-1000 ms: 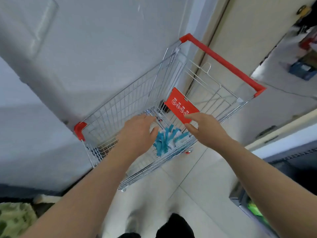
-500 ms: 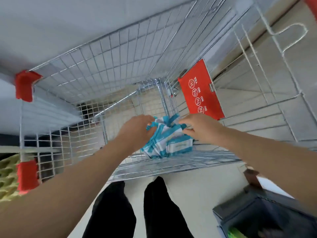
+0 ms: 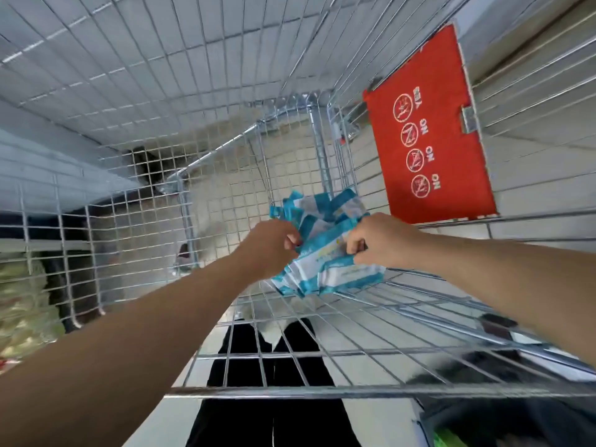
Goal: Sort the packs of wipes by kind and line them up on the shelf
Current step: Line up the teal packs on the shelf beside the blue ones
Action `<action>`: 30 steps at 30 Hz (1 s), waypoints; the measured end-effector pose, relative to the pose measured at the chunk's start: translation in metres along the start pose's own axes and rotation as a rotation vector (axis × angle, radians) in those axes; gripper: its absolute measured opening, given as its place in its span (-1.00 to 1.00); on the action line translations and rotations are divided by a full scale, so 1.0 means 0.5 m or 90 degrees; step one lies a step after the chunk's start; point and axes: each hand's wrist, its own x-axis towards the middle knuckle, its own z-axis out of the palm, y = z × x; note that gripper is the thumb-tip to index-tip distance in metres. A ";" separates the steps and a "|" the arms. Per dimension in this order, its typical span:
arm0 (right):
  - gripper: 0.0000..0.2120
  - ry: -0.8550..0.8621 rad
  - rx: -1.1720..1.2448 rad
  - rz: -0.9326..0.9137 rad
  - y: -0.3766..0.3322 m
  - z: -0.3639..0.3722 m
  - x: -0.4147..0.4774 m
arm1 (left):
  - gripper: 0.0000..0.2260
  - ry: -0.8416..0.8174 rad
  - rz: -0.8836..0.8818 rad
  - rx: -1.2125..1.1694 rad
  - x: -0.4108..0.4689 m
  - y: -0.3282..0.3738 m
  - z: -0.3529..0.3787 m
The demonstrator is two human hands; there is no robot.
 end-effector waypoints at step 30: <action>-0.47 0.210 0.035 -0.032 -0.050 0.044 0.048 | -0.88 0.118 -0.164 -0.343 -0.038 -0.114 -0.090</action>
